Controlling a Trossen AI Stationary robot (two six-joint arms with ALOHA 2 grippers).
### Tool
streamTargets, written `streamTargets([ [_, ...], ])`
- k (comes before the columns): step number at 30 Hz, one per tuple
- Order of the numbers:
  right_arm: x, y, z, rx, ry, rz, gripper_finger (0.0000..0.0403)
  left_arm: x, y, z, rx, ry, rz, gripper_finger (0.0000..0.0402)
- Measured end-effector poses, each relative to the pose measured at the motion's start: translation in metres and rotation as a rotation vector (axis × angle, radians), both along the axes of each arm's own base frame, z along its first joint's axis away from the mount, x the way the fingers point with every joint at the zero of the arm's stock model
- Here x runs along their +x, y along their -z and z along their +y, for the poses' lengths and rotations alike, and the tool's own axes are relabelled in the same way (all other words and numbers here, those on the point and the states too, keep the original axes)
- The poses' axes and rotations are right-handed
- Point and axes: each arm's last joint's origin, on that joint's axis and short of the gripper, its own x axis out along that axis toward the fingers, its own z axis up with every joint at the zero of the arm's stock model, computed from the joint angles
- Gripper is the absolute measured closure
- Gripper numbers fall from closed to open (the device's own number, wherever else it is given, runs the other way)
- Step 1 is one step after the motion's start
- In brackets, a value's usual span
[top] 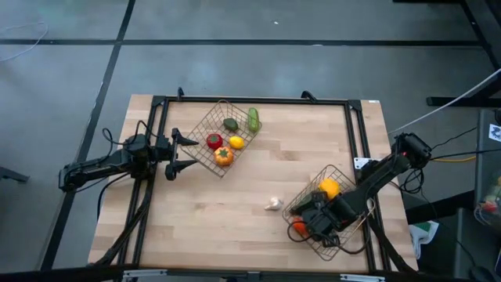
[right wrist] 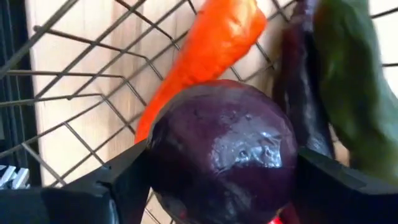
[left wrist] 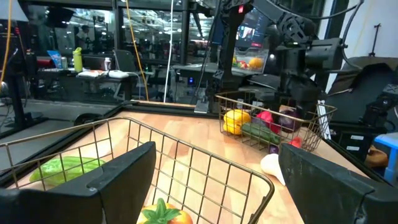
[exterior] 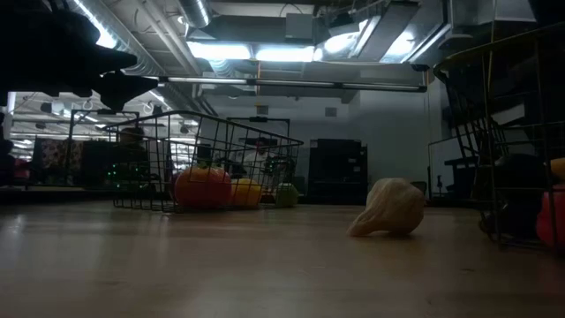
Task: Sort produce into baskets
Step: Put the purple avocado into the bottom basket, then put the chayote into the bottom basket
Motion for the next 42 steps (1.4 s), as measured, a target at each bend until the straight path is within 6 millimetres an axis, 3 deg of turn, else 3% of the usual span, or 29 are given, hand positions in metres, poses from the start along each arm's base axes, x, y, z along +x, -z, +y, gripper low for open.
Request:
streamTargets([
  [5,-0.001,0.011,0.003,0.114,-0.028,0.018,0.0100,0.000,0.000,0.000,0.000,0.000,0.000,0.0066],
  [12,-0.004,0.022,0.000,0.099,-0.022,0.018,0.0097,0.000,0.000,0.000,0.000,0.000,0.000,0.0066],
  [21,-0.003,0.022,0.000,0.101,-0.022,0.016,0.0015,0.000,0.000,0.000,0.000,0.000,0.000,0.0066],
  [25,0.000,0.021,-0.003,0.160,-0.013,0.060,0.0012,0.000,0.000,0.000,0.000,0.000,0.000,0.0066],
  [33,0.017,-0.004,-0.012,0.322,0.014,0.152,0.0031,0.000,0.000,0.000,0.000,0.000,0.000,0.0066],
  [38,0.025,-0.032,-0.016,0.217,-0.010,0.087,0.0031,0.000,0.000,0.000,0.000,0.000,0.000,0.0066],
  [42,0.027,-0.061,-0.022,0.023,-0.017,0.009,0.0031,0.000,0.000,0.000,0.000,0.000,0.000,0.0066],
])
